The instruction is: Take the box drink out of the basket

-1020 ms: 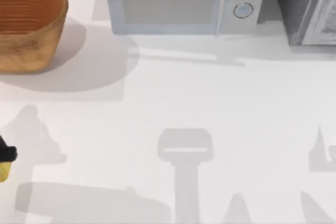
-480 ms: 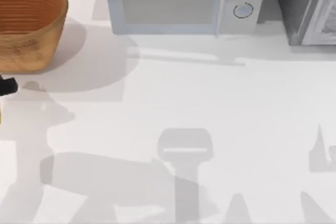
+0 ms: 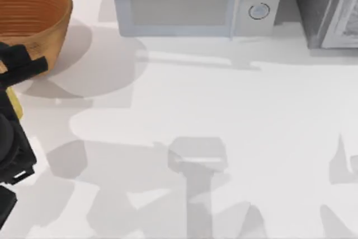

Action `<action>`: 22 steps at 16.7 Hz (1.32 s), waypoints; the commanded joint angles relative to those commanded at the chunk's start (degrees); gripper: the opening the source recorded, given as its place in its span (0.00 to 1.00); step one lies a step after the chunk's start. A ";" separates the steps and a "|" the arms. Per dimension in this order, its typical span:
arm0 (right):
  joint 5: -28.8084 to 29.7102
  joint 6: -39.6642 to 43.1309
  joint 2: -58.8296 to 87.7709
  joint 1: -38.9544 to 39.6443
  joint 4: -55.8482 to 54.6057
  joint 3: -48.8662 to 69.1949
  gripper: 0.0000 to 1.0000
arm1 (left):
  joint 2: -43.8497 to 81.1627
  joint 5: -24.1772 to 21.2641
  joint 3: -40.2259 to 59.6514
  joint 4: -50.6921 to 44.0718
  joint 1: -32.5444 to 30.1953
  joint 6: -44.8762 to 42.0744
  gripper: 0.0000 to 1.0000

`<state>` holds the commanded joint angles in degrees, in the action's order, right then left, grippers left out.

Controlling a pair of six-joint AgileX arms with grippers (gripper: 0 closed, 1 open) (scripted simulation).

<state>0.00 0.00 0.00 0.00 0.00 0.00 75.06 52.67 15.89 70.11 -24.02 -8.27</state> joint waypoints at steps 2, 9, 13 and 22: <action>0.00 0.00 0.00 0.00 0.00 0.00 1.00 | 4.72 3.31 0.41 3.76 -1.41 -0.33 0.00; 0.00 0.00 0.00 0.00 0.00 0.00 1.00 | 7.70 5.39 0.28 5.98 -2.06 -0.56 0.00; 0.00 0.00 0.00 0.00 0.00 0.00 1.00 | 11.88 3.44 1.54 10.14 -0.37 0.71 0.00; 0.00 0.00 0.00 0.00 0.00 0.00 1.00 | 28.71 -4.31 3.52 21.78 7.26 2.09 0.00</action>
<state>0.00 0.00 0.00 0.00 0.00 0.00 103.77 48.36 19.40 91.89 -16.76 -6.18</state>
